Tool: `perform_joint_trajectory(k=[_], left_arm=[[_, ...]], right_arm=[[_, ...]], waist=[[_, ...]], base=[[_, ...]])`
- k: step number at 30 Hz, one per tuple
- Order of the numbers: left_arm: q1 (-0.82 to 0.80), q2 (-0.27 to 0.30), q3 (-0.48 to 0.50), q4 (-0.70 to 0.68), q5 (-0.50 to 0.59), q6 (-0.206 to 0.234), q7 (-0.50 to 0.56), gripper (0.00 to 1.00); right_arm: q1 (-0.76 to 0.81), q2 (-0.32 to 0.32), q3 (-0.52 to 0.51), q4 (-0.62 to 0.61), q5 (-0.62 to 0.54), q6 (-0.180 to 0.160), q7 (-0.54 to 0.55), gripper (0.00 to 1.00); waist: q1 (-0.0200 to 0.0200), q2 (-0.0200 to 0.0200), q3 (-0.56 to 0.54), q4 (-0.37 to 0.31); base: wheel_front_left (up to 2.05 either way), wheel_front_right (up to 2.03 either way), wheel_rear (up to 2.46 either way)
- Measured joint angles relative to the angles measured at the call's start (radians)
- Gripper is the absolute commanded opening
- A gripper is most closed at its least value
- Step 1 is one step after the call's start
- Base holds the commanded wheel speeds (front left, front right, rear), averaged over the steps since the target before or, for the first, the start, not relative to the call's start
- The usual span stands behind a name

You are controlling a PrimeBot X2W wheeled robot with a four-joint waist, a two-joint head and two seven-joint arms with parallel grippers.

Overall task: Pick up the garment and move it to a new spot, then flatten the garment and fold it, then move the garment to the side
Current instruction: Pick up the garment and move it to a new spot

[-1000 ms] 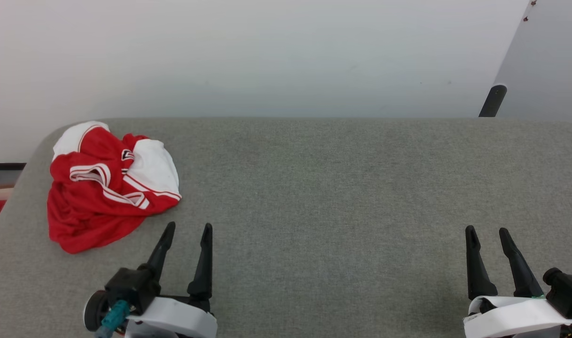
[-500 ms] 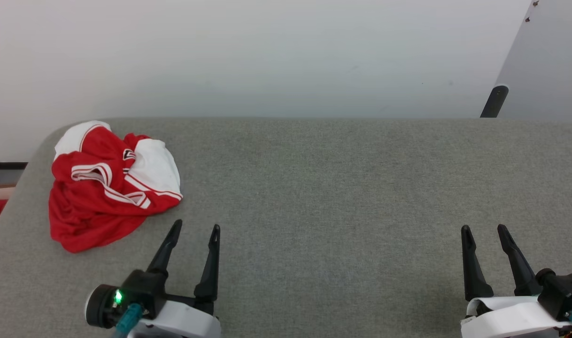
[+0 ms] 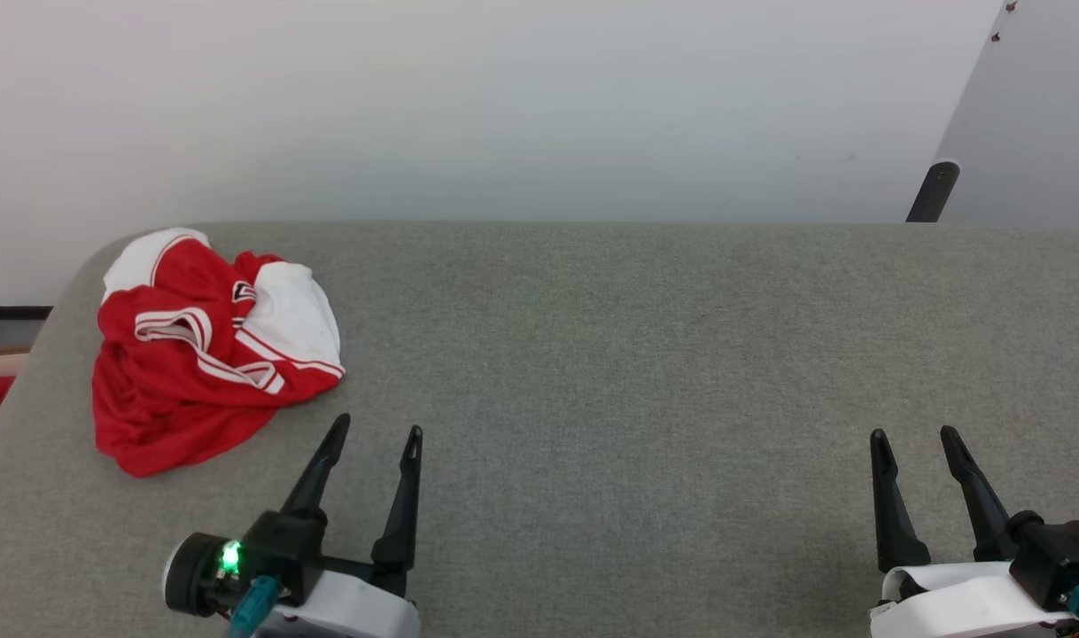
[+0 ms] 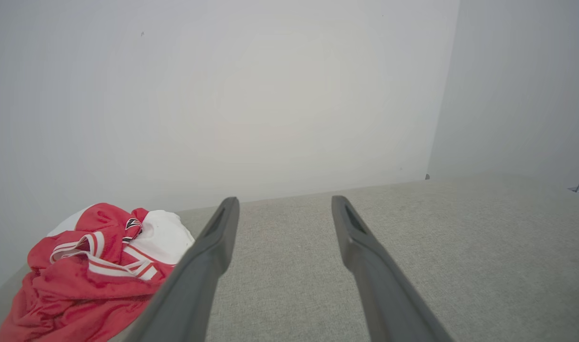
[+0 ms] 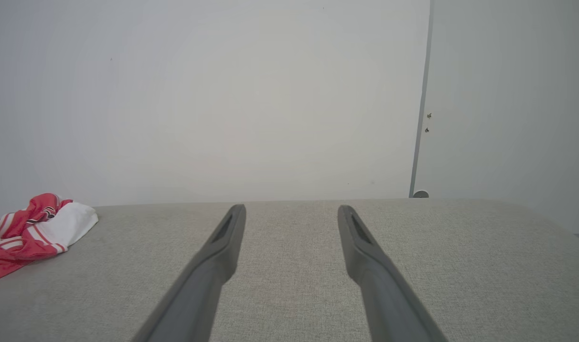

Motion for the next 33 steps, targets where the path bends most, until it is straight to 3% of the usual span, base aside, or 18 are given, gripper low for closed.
perform_joint_trajectory(k=[15,25,33], left_arm=[[-0.012,0.0,0.01,0.04,-0.017,-0.006,0.0,1.0],[-0.037,0.017,0.053,0.066,0.0,0.007,0.0,1.0],[-0.043,0.027,0.108,0.096,0.0,0.048,0.0,1.0]], right_arm=[[0.003,0.0,-0.002,0.008,-0.023,0.0,0.008,1.0],[0.003,0.0,0.034,0.017,-0.061,0.0,0.03,1.0],[-0.021,-0.001,0.078,0.032,-0.067,0.0,0.036,1.0]], waist=[[0.0,0.0,-0.013,0.033],[0.0,0.0,-0.031,0.141],[0.0,-0.0001,-0.046,0.259]], base=[[0.0,0.0,0.0],[0.0,0.0,0.0],[0.0,0.0,0.0]])
